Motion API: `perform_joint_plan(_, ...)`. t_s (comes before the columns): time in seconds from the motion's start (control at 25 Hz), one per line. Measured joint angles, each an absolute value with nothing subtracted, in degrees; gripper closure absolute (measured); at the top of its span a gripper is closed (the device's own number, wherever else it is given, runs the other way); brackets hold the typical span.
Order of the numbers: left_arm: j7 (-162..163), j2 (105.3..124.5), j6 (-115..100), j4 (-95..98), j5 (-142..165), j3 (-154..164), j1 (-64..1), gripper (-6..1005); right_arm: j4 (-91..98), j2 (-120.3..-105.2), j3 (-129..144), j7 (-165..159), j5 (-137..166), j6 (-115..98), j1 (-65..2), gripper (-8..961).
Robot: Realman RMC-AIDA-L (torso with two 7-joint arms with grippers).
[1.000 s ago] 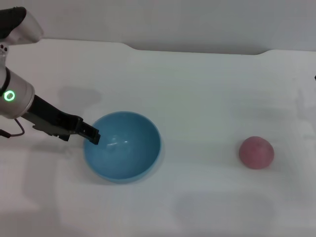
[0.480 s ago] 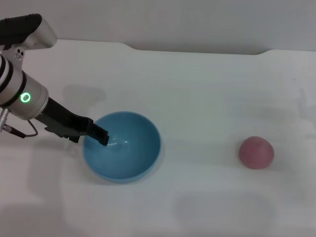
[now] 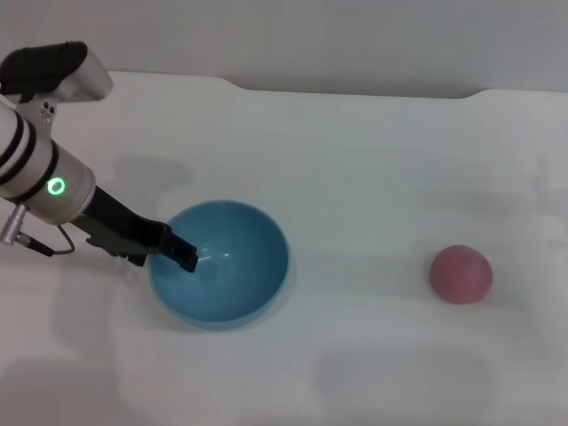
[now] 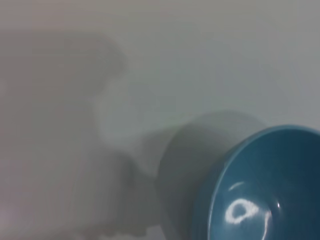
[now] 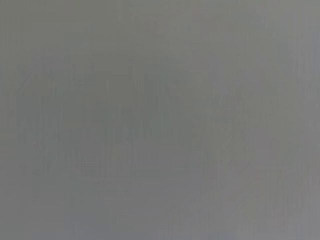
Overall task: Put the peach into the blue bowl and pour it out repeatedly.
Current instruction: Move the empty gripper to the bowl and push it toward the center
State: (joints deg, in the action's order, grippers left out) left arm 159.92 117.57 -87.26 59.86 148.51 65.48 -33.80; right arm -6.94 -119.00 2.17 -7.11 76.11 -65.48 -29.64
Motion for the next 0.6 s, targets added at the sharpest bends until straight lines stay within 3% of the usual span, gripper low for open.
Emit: perform_joint_plan(0.6, 156.2, 117.68, -82.0, 52.2, 148.2, 65.4, -35.9, 292, -7.2, -119.01, 1.6, -7.1, 75.9, -65.9, -30.0, 530)
